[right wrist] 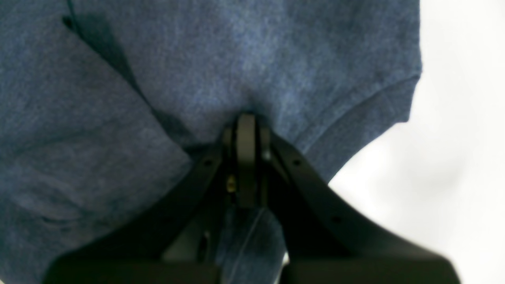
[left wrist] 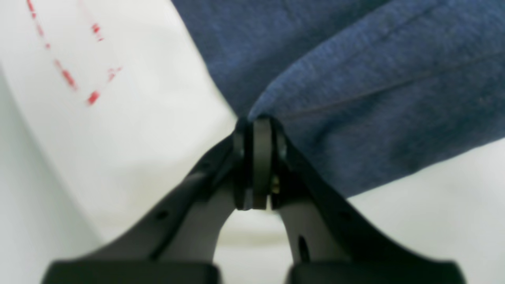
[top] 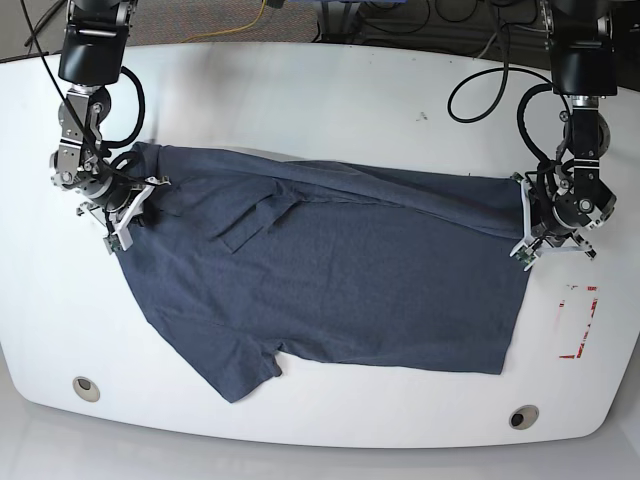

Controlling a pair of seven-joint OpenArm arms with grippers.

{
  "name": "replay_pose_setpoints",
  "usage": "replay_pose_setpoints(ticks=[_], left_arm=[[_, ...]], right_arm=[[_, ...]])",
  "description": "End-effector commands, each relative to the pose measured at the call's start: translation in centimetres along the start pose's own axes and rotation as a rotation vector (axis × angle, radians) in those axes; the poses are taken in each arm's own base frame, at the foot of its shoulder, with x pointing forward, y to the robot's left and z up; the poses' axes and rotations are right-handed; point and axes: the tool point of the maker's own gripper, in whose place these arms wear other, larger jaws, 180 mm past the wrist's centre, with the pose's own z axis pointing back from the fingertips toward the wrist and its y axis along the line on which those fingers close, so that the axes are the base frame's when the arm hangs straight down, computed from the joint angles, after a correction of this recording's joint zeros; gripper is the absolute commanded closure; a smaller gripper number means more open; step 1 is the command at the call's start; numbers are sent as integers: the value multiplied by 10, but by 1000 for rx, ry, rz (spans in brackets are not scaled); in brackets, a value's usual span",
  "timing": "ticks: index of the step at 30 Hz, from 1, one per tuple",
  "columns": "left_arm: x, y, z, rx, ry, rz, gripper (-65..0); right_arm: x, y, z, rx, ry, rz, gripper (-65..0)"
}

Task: Layout the t-shirt on the table in an organized manner, then fold the t-shirt properly
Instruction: 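Pull the grasped edge with the left gripper along the shirt's side, then drag the held shirt corner with the right gripper away from the left gripper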

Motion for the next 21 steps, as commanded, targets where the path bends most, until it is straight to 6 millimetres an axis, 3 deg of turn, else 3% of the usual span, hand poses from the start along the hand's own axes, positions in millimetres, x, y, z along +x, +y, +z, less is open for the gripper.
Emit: replay_pose_setpoints(ticks=[1, 6, 11, 15, 21], left_arm=[[13, 21, 6, 45, -33, 3, 0], [15, 21, 6, 44, -36, 0, 0], [23, 4, 1, 10, -35, -55, 0], [23, -3, -1, -3, -31, -74, 0], [24, -3, -1, -4, -31, -76, 0]], right_arm=[[9, -14, 9, -54, 20, 50, -29], [36, -10, 19, -67, -48, 98, -164], [59, -4, 29, -75, -89, 143, -273], [74, 4, 36, -75, -116, 174, -319], [86, 22, 40, -58, -140, 195, -333]])
